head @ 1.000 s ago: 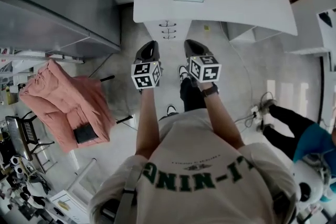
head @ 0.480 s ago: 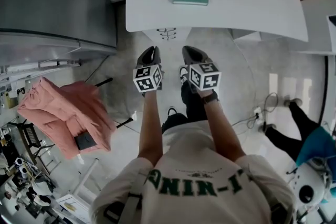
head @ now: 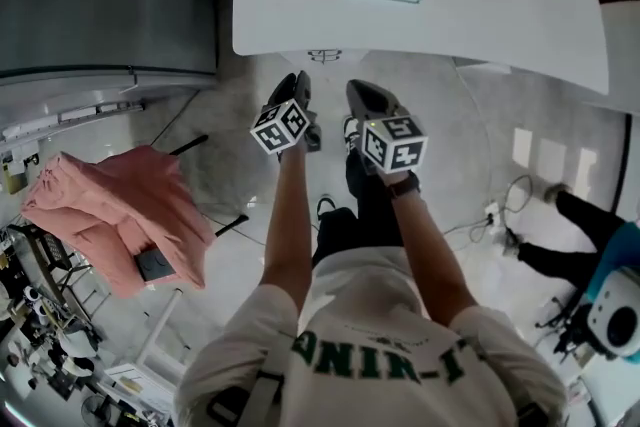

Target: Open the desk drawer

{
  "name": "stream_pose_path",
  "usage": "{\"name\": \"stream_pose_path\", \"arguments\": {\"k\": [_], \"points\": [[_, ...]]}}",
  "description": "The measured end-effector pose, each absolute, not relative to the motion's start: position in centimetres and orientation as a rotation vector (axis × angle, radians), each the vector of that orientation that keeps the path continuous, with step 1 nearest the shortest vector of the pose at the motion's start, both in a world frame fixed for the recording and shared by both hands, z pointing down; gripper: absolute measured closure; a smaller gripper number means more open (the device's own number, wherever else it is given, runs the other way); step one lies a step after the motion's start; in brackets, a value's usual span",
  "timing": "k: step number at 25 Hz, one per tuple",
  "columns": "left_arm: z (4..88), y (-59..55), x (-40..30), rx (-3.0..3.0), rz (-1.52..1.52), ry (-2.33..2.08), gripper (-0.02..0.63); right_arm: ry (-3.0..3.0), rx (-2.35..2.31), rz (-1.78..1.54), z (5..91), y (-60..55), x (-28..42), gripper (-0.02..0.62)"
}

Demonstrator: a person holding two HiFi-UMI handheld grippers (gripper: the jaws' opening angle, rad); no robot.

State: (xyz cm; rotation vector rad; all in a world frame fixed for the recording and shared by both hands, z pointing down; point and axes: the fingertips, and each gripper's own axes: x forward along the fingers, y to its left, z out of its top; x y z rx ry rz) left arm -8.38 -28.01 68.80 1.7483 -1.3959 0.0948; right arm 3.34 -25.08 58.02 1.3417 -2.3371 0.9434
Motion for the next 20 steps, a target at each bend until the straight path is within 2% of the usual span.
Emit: {"name": "stream_pose_path", "arguments": {"k": [6,16,20], "points": [[73.3,-30.5,-7.8,1.662,-0.026,-1.347,0.503,-2.328,1.323,0.926,61.3,-26.9,3.6,0.594],[78.0,-34.4,-6.5,1.389,-0.564,-1.121,0.491,-2.308,1.293,0.955,65.6,-27.4,4.1,0.594],[78.7,-35.3,-6.2,1.328,-0.678,-1.066,0.488,-2.31,1.288,0.955,66.3,-27.2,4.0,0.594]]}}
